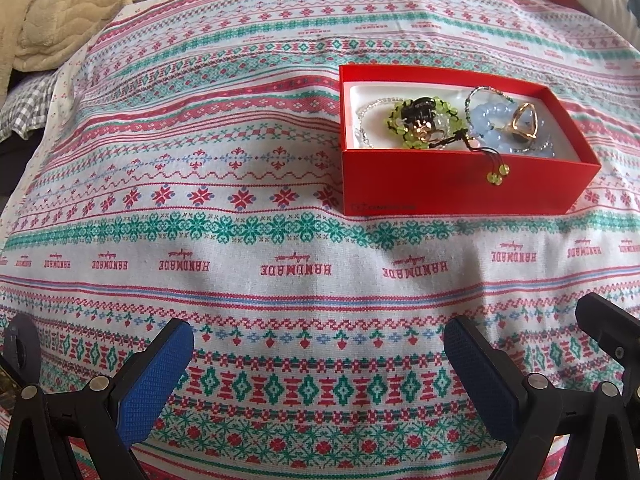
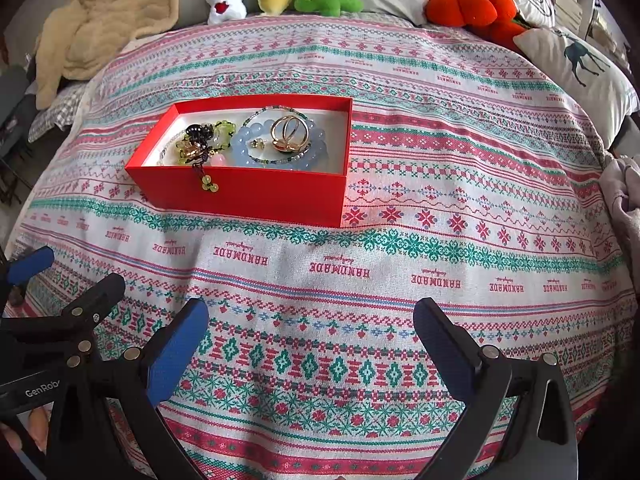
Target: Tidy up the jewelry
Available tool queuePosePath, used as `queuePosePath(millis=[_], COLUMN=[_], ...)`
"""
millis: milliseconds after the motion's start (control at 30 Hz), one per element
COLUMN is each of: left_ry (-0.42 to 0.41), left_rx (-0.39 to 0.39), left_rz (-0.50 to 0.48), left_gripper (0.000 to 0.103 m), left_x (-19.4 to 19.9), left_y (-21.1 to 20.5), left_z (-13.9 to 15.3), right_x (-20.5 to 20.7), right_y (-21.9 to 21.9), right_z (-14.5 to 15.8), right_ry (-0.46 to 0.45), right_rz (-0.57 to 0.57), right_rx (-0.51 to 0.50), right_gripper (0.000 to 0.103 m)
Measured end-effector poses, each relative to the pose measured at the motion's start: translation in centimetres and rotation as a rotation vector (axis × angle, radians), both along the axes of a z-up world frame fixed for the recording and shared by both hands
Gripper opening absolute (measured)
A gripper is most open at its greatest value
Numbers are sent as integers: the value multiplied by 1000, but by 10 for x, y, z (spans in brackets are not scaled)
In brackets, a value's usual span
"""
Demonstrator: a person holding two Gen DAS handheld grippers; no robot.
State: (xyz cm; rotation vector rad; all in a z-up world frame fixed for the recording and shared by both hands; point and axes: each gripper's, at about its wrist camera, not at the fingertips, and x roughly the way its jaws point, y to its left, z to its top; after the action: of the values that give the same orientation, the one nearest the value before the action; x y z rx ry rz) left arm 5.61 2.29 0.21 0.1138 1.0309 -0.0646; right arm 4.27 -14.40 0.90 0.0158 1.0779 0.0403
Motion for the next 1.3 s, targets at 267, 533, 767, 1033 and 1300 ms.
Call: queuePosePath(millis=[267, 533, 767, 1033, 1300], left_ry=[0, 7, 6, 8, 9], left_rx=[7, 0, 4, 3, 3], left_rz=[4, 21, 31, 30, 31], left_gripper=[103, 103, 103, 103, 103], left_x=[1, 3, 4, 5, 5], left_y=[2, 8, 10, 12, 11], left_z=[0, 0, 0, 0, 0], right_x=[2, 4, 5, 6, 5], right_y=[3, 6, 6, 5, 2], right_z=[2, 2, 1, 1, 1], right_ry=[-7, -9, -6, -4, -2], right_rz=[1, -1, -5, -4, -8], right_rx=[1, -4, -5, -4, -7], right_gripper=[103, 103, 103, 103, 103])
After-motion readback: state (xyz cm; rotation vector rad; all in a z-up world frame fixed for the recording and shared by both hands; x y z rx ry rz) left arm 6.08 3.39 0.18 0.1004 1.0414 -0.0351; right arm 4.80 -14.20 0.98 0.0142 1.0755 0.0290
